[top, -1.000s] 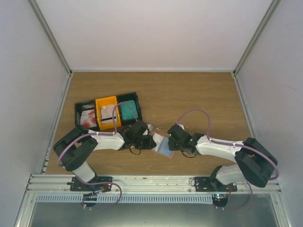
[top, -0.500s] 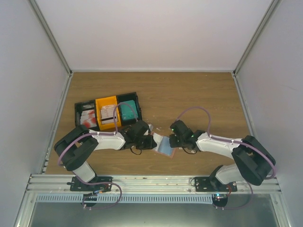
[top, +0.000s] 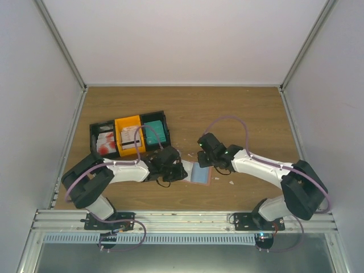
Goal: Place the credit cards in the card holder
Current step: Open the card holder at the center of the board, then move the storage box to the center of the board.
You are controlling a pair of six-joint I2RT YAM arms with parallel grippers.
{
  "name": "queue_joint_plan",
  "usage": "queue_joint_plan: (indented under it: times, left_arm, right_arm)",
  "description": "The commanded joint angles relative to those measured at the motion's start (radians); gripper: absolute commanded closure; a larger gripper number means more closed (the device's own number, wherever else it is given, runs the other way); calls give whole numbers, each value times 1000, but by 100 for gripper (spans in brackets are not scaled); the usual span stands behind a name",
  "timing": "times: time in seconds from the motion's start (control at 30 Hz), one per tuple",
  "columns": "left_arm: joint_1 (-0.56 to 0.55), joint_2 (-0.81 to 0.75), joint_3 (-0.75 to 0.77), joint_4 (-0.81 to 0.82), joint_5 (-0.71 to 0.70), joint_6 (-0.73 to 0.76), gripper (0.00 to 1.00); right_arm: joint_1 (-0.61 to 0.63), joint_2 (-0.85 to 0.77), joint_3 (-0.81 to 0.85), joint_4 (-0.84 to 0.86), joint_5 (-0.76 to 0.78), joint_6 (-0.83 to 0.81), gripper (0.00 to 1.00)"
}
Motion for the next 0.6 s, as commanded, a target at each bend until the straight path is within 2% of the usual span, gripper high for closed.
queue_joint_plan:
  times: [0.0, 0.1, 0.27, 0.4, 0.57]
  left_arm:
    - [-4, -76, 20, -107, -38, -13, 79]
    - [2, -118, 16, -133, -30, -9, 78]
    - [50, -218, 13, -210, -57, 17, 77]
    - [126, -322, 41, -314, -115, 90, 68]
    - [257, -394, 106, -443, -152, 217, 58]
  right_arm:
    - [80, -43, 50, -136, 108, 96, 67]
    - [128, -20, 76, -125, 97, 124, 62]
    - [167, 68, 73, 18, -38, 128, 61]
    - [177, 166, 88, 95, -123, 117, 63]
    - [179, 221, 96, 116, -126, 126, 65]
